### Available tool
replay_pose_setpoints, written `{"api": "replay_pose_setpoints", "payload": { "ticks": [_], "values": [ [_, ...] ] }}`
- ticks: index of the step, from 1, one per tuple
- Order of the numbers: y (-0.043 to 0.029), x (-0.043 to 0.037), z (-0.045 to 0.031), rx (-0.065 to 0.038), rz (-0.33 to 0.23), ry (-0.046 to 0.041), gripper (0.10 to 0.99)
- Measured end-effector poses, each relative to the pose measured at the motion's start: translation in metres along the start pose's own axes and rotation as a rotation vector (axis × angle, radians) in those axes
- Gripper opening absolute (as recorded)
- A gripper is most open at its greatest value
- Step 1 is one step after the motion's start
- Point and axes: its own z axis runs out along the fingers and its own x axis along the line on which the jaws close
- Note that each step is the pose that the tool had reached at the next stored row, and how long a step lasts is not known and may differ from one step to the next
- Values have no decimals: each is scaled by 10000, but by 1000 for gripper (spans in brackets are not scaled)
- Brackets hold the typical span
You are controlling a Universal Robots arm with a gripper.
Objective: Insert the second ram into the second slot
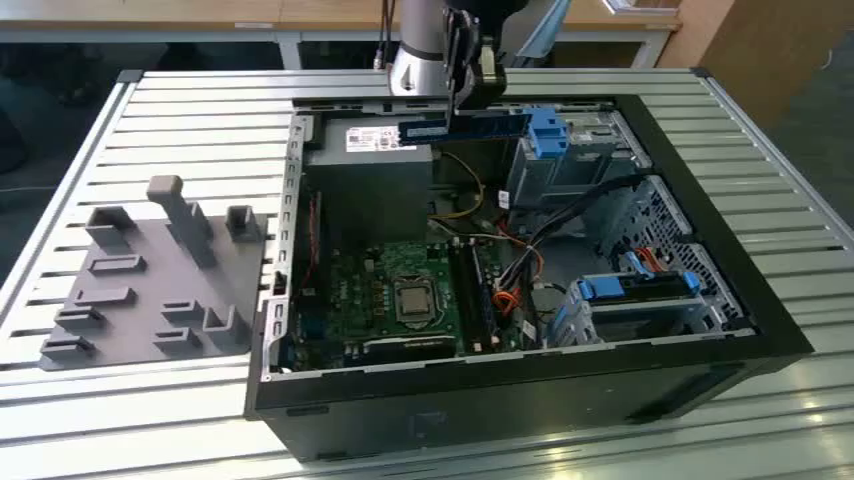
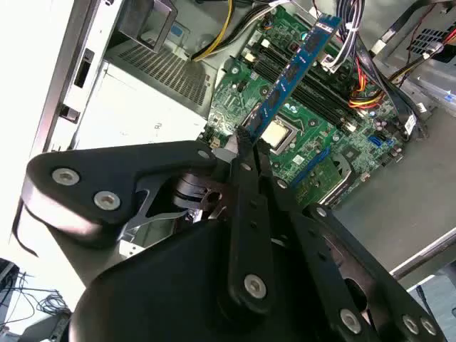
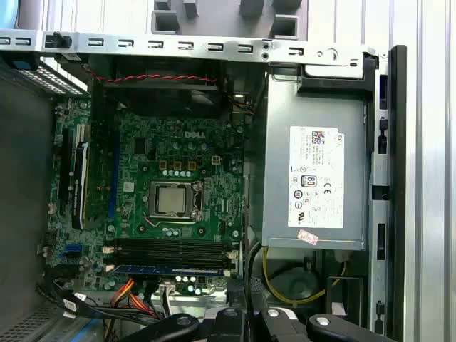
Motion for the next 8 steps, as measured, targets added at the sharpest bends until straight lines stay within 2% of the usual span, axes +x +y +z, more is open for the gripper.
{"api": "replay_pose_setpoints", "payload": {
  "ticks": [8],
  "values": [
    [0,25,-1,0,0,0,137]
  ]
}}
